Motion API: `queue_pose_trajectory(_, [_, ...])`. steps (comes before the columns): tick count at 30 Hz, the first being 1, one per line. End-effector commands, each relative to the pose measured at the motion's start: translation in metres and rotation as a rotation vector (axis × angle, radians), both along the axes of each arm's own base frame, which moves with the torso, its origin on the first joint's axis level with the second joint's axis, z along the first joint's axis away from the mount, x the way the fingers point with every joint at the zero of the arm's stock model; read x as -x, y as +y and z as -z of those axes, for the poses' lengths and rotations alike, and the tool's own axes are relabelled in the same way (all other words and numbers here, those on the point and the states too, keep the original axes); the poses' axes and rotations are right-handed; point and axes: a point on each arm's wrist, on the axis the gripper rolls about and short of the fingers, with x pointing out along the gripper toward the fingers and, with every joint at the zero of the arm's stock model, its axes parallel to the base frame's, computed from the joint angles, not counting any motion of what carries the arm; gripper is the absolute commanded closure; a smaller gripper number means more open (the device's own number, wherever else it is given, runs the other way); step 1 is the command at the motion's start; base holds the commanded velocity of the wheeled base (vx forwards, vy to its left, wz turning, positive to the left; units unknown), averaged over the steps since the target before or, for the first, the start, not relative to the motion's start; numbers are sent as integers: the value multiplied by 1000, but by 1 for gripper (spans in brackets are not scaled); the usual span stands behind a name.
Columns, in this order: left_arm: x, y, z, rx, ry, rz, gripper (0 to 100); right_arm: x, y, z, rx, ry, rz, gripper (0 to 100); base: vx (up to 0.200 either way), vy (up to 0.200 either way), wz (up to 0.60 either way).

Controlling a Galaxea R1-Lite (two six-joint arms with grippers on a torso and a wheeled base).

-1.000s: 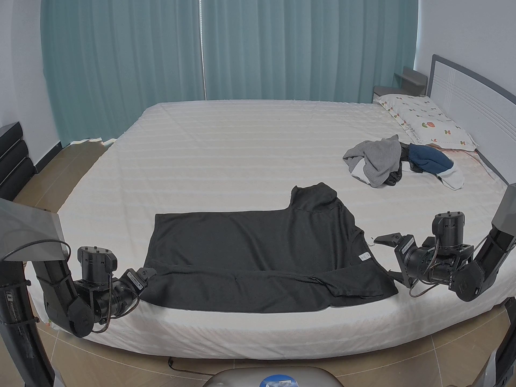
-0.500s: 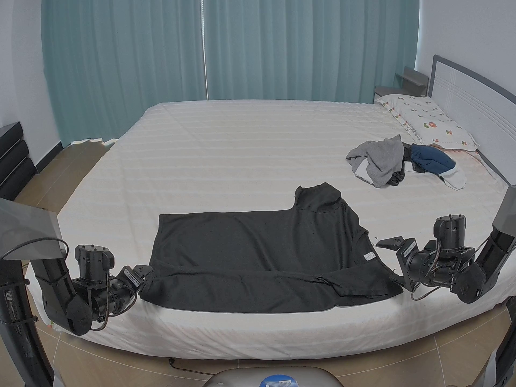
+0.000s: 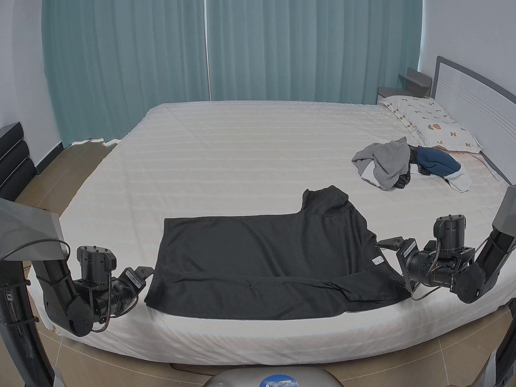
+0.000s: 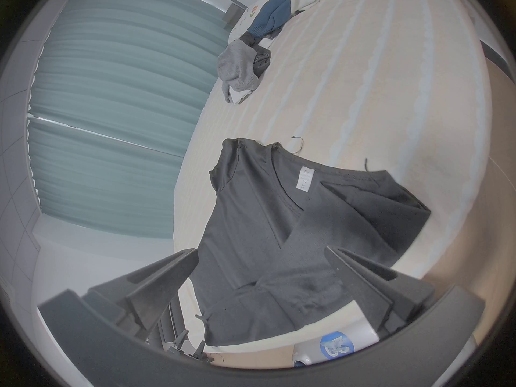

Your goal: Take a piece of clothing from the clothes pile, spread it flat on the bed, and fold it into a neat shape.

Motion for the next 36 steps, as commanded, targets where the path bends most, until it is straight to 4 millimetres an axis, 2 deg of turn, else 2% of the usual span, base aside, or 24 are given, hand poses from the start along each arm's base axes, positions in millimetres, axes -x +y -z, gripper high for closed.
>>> queue_pose_trajectory(1, [-1,0,-1,0,-6,-1,0,0,0,1,0,2,-2,0,0,0,0])
queue_pose_trajectory(8, [2,-4,-1,-4,-1,14,0,0,0,0,0,0,-2,0,0,0,0])
queue_pose_trajectory(14, [5,-11,-3,-29,-7,7,0,0,0,-1,2,-5,-1,0,0,-200,0])
queue_pose_trajectory(17, [13,-15,-9,-30,-13,25,0,1,0,-1,3,-2,-2,0,0,-200,0])
queue_pose_trajectory(20, [19,-19,-16,-30,-23,49,0,1,0,-1,6,-3,-4,0,0,0,0])
queue_pose_trajectory(27, [13,-20,-31,-8,-91,75,0,1,1,-1,5,-6,-7,0,0,0,0])
queue_pose_trajectory(31, [6,-10,-38,-32,-85,143,0,1,1,-1,6,-3,-8,0,0,0,0])
queue_pose_trajectory(36, [-7,19,-37,-24,-37,271,0,1,2,0,6,0,-8,0,0,0,0])
